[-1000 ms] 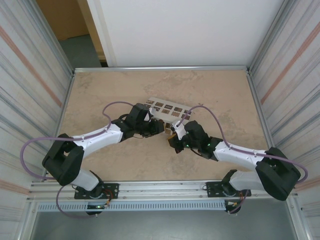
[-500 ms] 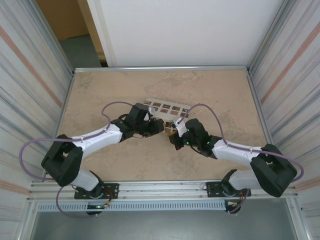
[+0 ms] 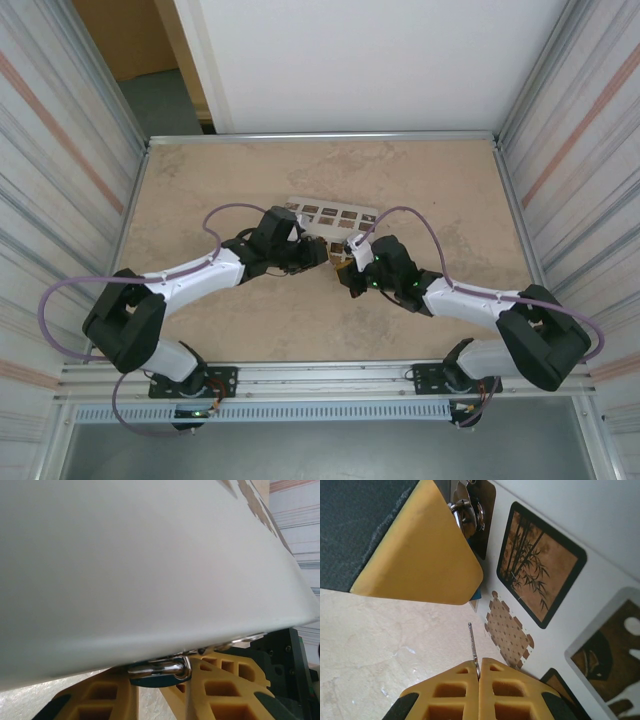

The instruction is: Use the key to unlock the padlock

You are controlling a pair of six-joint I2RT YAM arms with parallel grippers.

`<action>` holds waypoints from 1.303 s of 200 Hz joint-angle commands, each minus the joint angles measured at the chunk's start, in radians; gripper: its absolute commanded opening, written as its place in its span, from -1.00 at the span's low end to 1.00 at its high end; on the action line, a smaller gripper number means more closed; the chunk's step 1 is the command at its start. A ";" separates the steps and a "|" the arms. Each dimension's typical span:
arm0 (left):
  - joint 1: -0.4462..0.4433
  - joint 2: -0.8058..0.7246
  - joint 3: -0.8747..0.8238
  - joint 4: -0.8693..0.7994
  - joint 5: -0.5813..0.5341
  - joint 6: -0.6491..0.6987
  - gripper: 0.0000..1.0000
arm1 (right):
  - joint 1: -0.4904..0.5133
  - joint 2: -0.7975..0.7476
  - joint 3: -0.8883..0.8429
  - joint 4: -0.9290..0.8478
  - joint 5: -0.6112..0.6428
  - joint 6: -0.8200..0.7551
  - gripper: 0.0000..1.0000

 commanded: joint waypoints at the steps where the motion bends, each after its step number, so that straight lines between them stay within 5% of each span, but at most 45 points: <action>1: -0.013 -0.055 0.000 0.065 0.038 0.005 -0.71 | -0.012 0.017 0.035 0.046 -0.003 -0.004 -1.00; 260: -0.016 -0.057 -0.006 0.070 0.035 0.003 -0.71 | -0.064 0.034 0.016 0.152 -0.106 0.061 -1.00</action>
